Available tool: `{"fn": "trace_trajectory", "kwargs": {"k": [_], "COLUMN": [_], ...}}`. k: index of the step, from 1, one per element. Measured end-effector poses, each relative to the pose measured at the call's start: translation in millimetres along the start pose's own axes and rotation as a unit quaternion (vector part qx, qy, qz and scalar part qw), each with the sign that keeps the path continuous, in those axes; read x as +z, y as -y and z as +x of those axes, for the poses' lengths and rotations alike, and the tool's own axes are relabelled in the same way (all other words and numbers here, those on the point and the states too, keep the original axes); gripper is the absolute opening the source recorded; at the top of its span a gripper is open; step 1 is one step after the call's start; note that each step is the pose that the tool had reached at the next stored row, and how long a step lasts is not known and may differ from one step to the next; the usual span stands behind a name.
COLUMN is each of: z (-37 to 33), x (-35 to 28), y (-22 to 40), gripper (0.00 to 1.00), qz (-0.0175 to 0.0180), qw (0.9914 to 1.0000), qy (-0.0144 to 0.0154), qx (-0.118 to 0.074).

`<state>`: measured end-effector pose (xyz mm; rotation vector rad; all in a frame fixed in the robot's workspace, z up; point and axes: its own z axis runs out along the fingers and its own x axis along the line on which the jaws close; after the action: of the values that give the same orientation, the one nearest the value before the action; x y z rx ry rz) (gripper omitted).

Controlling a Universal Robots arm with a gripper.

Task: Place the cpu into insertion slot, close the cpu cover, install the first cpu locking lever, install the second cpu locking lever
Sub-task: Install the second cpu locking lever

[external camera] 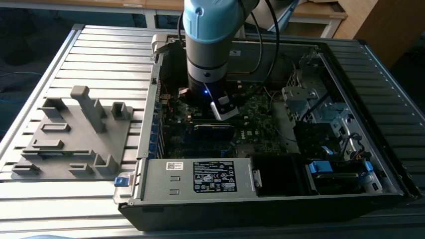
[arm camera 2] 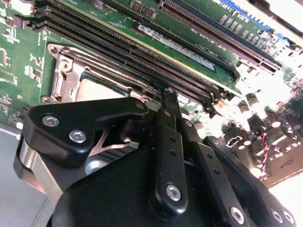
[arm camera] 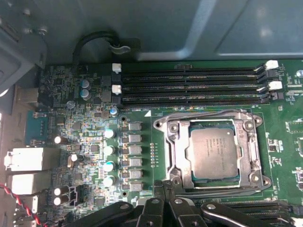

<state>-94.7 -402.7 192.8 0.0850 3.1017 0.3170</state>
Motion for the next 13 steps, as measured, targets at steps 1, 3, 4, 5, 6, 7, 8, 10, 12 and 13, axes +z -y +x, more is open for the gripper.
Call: {"fn": "trace_trajectory", "kwargs": {"k": [1, 3, 4, 5, 6, 7, 8, 10, 12, 13], "z": [0.1, 0.2, 0.5, 0.9, 1.4, 1.8, 2.1, 2.2, 2.2, 2.2], "x": [0.0, 0.1, 0.1, 0.1, 0.1, 0.0, 0.0, 0.0, -1.2, -2.6], "y": [0.0, 0.1, 0.1, 0.2, 0.3, 0.3, 0.3, 0.3, 0.1, -0.2], "gripper": [0.11, 0.11, 0.11, 0.11, 0.11, 0.11, 0.11, 0.11, 0.11, 0.11], "qz": [0.0, -0.0001, -0.0001, 0.0001, 0.0005, 0.0012, 0.0012, 0.0011, 0.0011, 0.0009], "qw": [1.0, 1.0, 1.0, 1.0, 1.0, 1.0, 1.0, 1.0, 1.0, 1.0], "qy": [0.0, 0.0, 0.0001, 0.0004, 0.0006, 0.0007, 0.001, 0.0013, 0.0014, 0.0015], "qx": [0.0, 0.0, 0.0, 0.0, 0.0, 0.0, 0.0, 0.0, 0.0, 0.0]}}
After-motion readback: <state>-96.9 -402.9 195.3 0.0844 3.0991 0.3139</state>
